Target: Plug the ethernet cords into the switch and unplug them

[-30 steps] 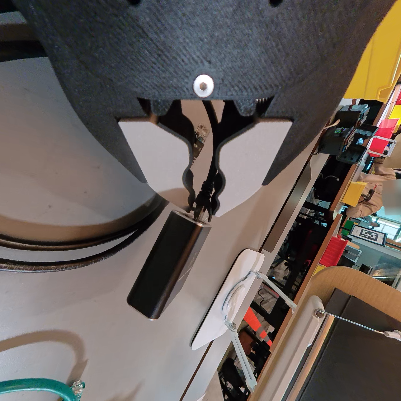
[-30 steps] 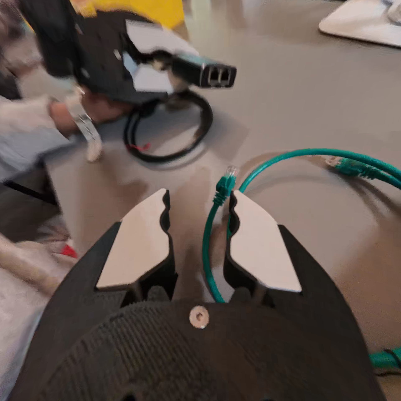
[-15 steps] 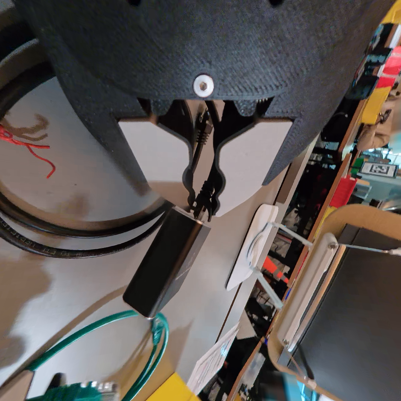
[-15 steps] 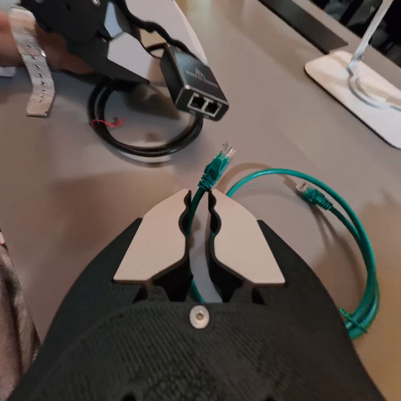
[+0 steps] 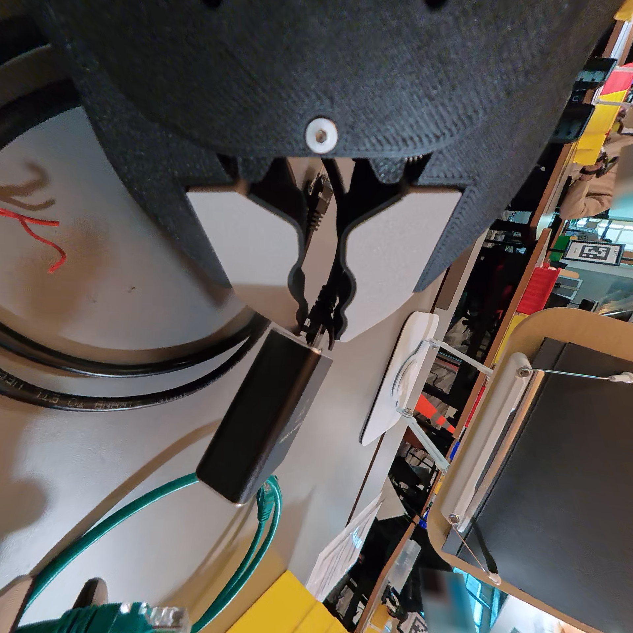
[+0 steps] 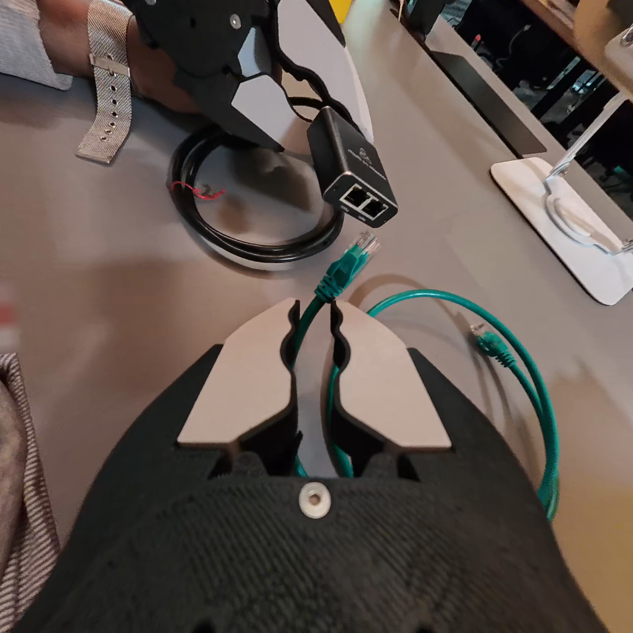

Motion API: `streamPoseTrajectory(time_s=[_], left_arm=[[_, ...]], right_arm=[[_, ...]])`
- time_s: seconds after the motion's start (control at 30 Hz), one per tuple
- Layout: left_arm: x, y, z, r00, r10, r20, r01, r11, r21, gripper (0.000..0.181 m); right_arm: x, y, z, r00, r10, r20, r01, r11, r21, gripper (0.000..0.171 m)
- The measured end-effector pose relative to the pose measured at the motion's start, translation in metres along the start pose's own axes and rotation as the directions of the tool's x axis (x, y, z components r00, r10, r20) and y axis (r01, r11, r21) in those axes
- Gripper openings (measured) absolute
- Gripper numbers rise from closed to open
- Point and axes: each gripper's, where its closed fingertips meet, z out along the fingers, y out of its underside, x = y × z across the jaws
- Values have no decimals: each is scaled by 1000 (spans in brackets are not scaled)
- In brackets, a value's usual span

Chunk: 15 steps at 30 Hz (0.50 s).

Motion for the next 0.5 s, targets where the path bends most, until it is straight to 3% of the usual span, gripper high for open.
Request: streamPoseTrajectory(time_s=[0.17,0.5], left_arm=[[1,-2,-1,1000,6,-1,-6,1000,12,14],[18,-26,2,997,42,-61,-36,994,99,15]], right_arm=[[1,-2,-1,1000,10,1,-10,1000,13,17],[-27,2,-1,959,121,258,-121,993,-17,13]])
